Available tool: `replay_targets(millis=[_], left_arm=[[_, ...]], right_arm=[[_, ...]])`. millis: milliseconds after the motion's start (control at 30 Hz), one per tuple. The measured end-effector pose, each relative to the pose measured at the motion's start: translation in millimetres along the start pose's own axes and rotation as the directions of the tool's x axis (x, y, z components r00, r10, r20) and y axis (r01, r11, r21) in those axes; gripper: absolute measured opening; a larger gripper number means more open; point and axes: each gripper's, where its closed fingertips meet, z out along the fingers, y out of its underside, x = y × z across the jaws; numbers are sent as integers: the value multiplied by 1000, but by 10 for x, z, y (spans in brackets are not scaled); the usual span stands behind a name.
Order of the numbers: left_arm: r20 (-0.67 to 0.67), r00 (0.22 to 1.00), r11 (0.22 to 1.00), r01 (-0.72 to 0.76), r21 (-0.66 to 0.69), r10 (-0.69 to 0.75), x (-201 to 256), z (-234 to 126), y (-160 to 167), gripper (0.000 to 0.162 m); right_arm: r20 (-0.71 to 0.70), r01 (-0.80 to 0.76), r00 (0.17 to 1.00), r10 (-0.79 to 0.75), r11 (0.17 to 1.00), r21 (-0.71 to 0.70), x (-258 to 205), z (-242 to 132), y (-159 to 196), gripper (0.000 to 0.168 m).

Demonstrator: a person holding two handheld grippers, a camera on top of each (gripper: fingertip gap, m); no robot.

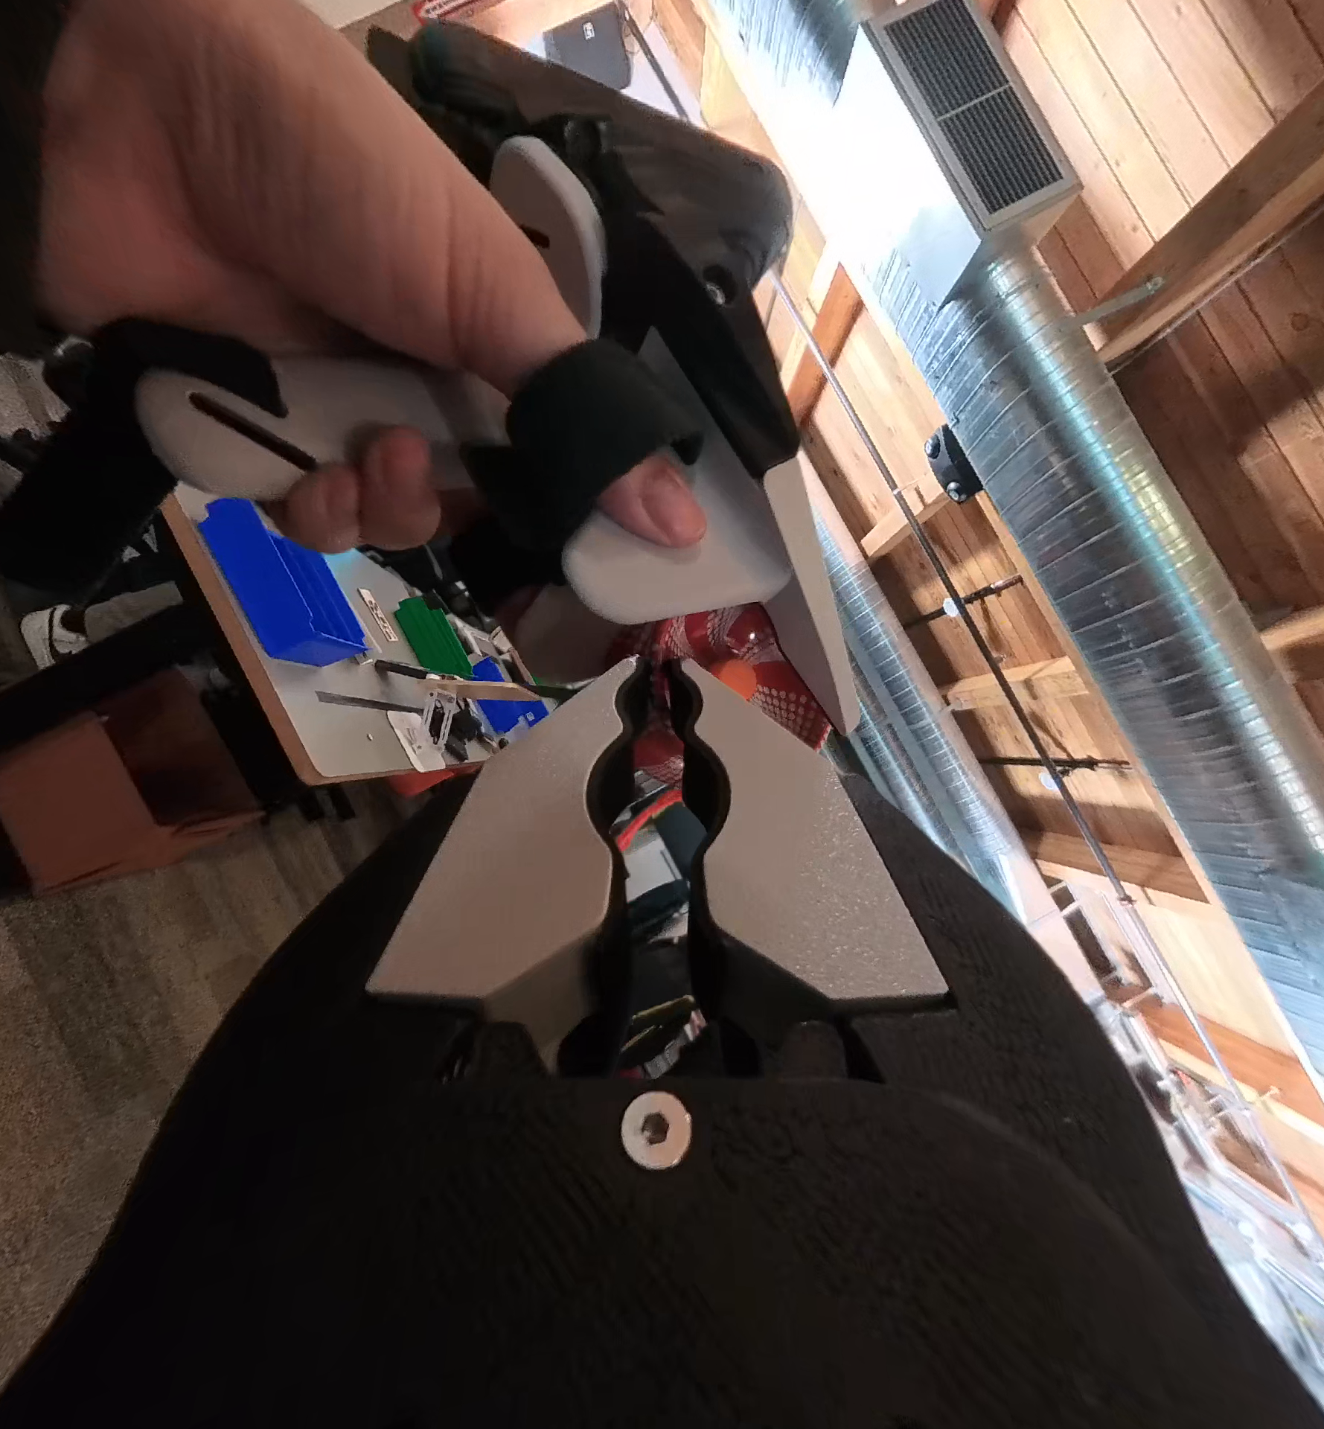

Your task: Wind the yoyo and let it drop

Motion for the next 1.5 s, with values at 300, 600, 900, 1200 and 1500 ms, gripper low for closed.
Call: replay_targets(millis=[300, 600, 900, 1200, 1500], left_arm=[[290, 936, 965, -239, 106, 200, -173, -553, -321, 40], [305, 915, 944, -310, 111, 264, -65, -648, -460, 40], [168, 957, 947, -267, 177, 238, 42, -501, -477, 40], [-142, 980, 957, -97, 272, 140, 173, -500, -686, 40], [-182, 981, 965, -20, 262, 70, 33, -526, -585, 40]], right_arm=[[-101, -454, 881, 462, 886, 97, 463, -362, 44, 48], [37, -818, 575, 818, 572, 66, 727, -430, 142, 56], [61, -843, 538, 841, 536, 48, 713, -390, 307, 39], [204, -891, 448, 871, 453, 22, 399, -3, 103, 36], [141, -879, 470, 871, 476, -12, 203, 302, 94, 27]])
